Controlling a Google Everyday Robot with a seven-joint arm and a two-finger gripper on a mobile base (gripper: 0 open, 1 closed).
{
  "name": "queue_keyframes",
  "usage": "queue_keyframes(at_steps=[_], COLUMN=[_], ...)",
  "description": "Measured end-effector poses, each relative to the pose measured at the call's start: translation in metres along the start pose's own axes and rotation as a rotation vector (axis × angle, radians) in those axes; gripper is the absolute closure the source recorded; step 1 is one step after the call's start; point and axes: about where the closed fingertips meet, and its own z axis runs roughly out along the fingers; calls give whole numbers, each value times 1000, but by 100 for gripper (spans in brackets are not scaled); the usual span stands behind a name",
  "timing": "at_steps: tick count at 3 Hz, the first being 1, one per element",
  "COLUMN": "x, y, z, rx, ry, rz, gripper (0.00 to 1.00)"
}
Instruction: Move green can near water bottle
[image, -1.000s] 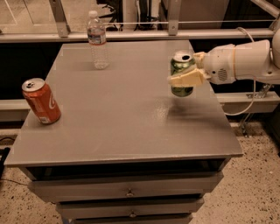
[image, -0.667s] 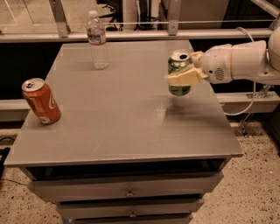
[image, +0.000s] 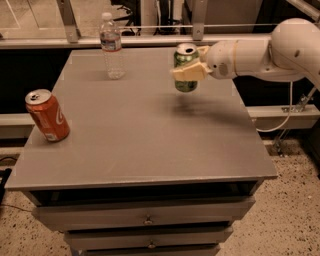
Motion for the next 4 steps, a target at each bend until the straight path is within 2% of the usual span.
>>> queue_keyframes(at_steps=[2,3,4], x=[-18,-21,-22], y=[-21,-35,-47], z=[76,120,145], rx=[-25,-16,1], ry=[-43,-53,-65], rz=[15,22,27], gripper=[100,100,100])
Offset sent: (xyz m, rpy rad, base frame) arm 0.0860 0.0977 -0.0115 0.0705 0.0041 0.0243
